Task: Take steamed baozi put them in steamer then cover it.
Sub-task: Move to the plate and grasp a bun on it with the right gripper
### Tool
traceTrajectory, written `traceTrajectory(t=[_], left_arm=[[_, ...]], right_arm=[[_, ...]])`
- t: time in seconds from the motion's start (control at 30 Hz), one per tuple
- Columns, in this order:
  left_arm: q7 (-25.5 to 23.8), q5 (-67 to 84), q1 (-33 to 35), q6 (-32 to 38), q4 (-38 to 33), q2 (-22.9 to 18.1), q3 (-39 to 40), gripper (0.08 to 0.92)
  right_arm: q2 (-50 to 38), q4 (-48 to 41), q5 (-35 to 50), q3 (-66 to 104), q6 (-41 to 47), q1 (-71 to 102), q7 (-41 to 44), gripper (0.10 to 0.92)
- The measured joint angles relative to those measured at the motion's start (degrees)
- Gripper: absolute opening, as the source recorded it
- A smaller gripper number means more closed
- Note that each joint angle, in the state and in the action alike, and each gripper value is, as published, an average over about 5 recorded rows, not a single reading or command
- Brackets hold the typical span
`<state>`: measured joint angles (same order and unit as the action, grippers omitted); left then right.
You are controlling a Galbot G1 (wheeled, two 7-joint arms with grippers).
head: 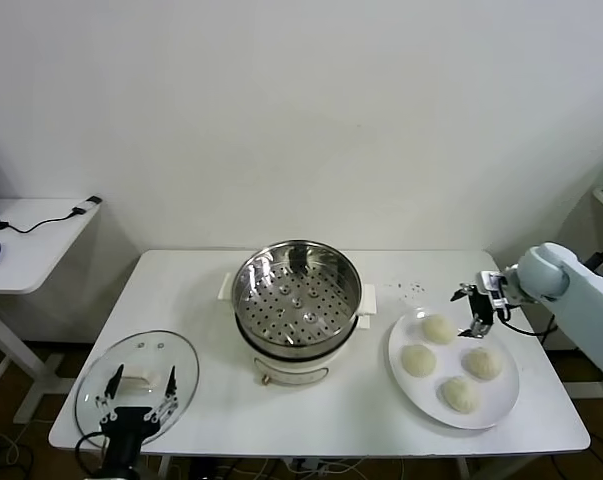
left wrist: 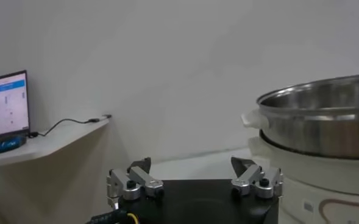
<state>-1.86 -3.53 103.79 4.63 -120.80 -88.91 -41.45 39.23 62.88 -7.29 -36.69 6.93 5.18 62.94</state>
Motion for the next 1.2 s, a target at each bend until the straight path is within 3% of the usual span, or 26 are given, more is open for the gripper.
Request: traceTrajectory(t=[0.67, 0.93, 1.2], left_arm=[[0.12, 0.65, -0.3, 0.05, 1.08, -0.02, -1.44, 0.823], [0.12, 0.89, -0.45, -0.22, 0.96, -0.02, -1.49, 0.823], [0.15, 1.03, -0.83, -0.45, 0.97, -0.13, -1.37, 0.823]], right_arm=[[7.52, -8.08, -0.51, -7.34, 0.22, -3.33, 0.4, 0.821], [8.09, -8.82, -0.93, -7.9, -0.11, -3.8, 0.57, 0.711], [8.08, -9.15, -0.56, -8.31, -0.81, -4.77, 0.75, 0.687]])
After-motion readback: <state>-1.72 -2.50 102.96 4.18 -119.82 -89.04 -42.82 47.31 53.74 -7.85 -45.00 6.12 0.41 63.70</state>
